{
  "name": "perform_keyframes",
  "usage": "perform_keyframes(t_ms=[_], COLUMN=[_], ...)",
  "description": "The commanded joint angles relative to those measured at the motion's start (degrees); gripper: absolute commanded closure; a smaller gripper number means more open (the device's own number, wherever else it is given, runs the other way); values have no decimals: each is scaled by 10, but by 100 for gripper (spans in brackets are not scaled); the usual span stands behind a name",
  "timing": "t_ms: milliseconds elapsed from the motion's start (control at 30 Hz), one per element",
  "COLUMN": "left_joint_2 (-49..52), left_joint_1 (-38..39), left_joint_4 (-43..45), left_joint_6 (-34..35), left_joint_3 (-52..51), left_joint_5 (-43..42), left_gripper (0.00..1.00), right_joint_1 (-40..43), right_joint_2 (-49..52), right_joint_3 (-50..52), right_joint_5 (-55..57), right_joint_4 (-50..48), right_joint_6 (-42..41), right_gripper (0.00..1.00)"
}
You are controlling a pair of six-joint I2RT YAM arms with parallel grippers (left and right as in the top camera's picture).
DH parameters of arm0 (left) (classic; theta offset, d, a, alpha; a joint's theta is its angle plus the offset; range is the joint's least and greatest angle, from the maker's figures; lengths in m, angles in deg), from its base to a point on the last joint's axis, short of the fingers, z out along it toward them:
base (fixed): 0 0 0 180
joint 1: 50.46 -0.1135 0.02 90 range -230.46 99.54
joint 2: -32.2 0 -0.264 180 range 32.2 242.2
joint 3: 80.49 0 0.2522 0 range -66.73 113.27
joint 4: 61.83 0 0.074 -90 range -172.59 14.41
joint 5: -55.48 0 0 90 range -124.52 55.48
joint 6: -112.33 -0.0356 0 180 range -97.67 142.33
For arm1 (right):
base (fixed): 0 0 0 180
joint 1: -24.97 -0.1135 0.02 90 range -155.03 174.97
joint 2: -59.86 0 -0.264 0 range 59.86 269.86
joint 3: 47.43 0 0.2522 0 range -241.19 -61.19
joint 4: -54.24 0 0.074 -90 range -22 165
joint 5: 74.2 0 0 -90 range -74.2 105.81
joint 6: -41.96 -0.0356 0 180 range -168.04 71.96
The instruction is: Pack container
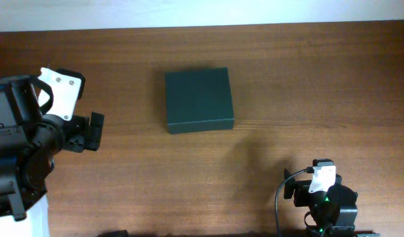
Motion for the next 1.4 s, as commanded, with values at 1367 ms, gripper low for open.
perform_keyframes(t_ms=[1367], left_joint_2=[-649], left_joint_1=[116], left_joint_4=[506], left_joint_6=[4], left_joint_3=[-914], left_joint_5=[-108], left_gripper=[1], right_joint_1=[4], right_joint_2=[-7], right_joint_3=[5], right_joint_5=[-5], right_joint_4=[-2], right_joint_6=[-4], right_gripper=[1])
